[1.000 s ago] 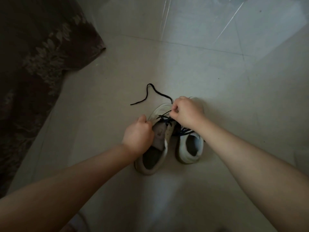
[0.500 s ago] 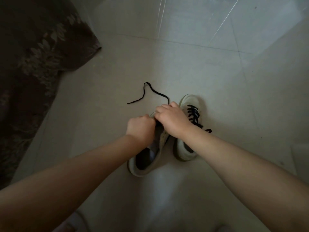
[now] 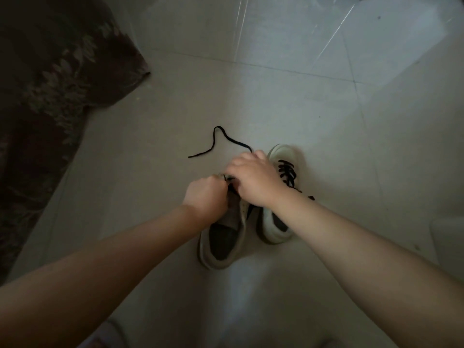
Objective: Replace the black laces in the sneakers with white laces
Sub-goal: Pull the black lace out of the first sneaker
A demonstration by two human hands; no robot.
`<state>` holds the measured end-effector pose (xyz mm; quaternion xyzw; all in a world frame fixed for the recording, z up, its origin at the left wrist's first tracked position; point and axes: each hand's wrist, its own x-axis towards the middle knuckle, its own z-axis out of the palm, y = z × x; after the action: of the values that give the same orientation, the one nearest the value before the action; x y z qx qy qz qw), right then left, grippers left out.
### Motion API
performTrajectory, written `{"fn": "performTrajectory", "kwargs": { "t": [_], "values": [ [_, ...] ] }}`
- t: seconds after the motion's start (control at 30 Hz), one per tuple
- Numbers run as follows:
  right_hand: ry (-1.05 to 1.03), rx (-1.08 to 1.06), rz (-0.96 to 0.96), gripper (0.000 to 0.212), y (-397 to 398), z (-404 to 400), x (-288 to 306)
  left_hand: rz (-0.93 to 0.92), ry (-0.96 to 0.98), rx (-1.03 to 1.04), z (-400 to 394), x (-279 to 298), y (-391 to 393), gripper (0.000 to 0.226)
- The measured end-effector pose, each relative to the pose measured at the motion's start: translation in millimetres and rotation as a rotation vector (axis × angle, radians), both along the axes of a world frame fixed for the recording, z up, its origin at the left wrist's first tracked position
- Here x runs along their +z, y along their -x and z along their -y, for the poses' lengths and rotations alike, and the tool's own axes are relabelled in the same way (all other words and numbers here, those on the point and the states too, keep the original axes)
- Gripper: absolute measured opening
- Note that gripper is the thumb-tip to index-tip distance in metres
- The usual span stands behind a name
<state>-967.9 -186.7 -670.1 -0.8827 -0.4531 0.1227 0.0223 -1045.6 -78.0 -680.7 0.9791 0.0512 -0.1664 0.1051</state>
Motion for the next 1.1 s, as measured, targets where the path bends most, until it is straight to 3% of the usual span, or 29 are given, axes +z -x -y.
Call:
{"fn": "performTrajectory", "kwargs": {
  "t": [0.17, 0.3, 0.53, 0.6, 0.73, 0.87, 1.0, 1.1],
  "values": [
    [0.134, 0.116, 0.041, 0.028, 2.5, -6.6, -7.7, 0.003, -0.017, -0.039, 0.0, -3.6, 1.2, 0.029],
    [0.007, 0.123, 0.050, 0.012, -5.3, -3.3, -6.9, -0.037, -0.055, -0.068, 2.4, 1.2, 4.6, 0.026],
    [-0.055, -0.491, 0.023, 0.017, -48.6, 48.2, 11.2, -0.019, -0.047, -0.044, -0.9, -0.6, 5.9, 0.027],
    [0.010, -0.436, 0.051, 0.020, -39.6, 44.6, 5.1, -0.028, -0.044, -0.068, 1.8, 0.1, 6.7, 0.027],
    [-0.068, -0.170, 0.030, 0.035, -19.3, 18.8, 5.7, -0.015, -0.039, -0.073, 2.7, -0.4, 9.5, 0.028],
    [0.156, 0.116, -0.009, 0.030, 3.6, -6.2, -4.6, 0.007, -0.029, -0.086, 2.9, 0.4, 8.5, 0.030],
    [0.167, 0.124, 0.018, 0.029, 2.4, -6.7, -7.8, -0.016, -0.048, -0.097, 1.2, 3.6, 11.3, 0.030],
    [0.019, -0.057, -0.006, 0.029, -5.3, 2.1, -3.5, 0.004, -0.095, -0.087, -0.3, 9.9, 7.8, 0.026]
  ]
}}
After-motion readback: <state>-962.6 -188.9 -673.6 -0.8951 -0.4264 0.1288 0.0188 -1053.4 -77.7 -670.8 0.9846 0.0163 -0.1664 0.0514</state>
